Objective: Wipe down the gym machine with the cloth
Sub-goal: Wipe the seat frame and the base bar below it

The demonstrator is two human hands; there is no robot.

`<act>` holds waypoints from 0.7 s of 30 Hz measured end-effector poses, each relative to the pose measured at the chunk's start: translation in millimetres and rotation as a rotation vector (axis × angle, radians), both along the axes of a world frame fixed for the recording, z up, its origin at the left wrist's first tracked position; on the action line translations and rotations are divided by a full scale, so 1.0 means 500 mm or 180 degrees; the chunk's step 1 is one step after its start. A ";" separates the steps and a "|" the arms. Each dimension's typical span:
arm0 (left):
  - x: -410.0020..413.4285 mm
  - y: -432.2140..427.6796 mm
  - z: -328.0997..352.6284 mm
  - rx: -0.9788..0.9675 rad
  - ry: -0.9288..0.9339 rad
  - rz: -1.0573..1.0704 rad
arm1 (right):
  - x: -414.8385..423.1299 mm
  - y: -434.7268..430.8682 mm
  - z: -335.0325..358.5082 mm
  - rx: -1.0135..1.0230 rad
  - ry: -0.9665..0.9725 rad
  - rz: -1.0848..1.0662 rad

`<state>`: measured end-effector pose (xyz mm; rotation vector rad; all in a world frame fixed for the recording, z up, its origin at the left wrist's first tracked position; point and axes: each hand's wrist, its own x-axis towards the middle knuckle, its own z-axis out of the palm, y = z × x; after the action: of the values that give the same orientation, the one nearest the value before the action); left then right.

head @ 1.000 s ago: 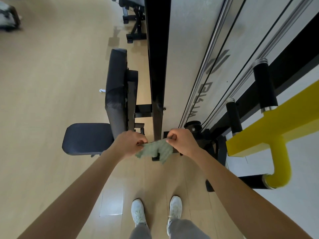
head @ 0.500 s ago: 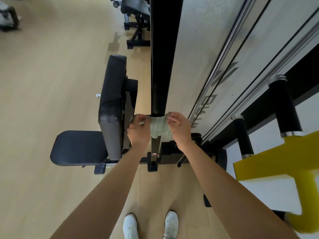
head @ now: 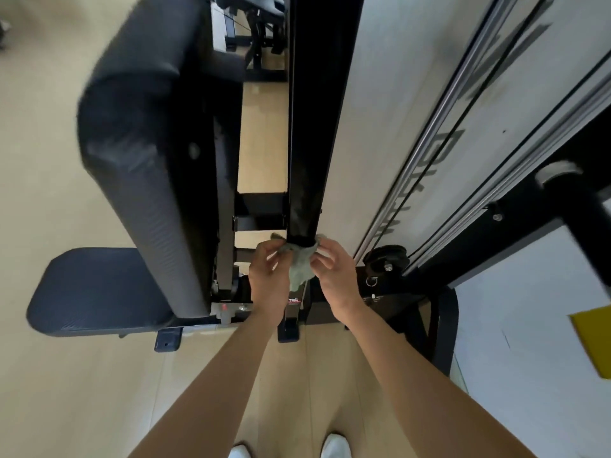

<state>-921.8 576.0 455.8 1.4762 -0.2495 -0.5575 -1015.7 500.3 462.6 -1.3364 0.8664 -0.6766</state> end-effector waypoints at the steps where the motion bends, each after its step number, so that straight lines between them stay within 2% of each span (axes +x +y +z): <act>1: 0.003 0.001 -0.034 0.0003 -0.0048 -0.0059 | 0.003 0.003 -0.033 0.0007 -0.0041 -0.0037; 9: 0.030 0.013 -0.319 -0.0164 0.0061 -0.0142 | 0.039 0.051 -0.335 -0.0406 -0.0287 -0.0387; 17: 0.054 0.003 -0.557 -0.0375 -0.0886 -0.0474 | 0.078 0.065 -0.583 -0.0923 -0.0441 -0.0837; 21: 0.062 0.004 -0.683 -0.0423 -0.1461 -0.0527 | 0.096 0.075 -0.718 -0.1201 -0.0255 -0.1080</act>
<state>-891.0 578.1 114.5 1.4470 -0.7596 -0.3187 -967.9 537.6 103.4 -1.4958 0.9408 -1.1968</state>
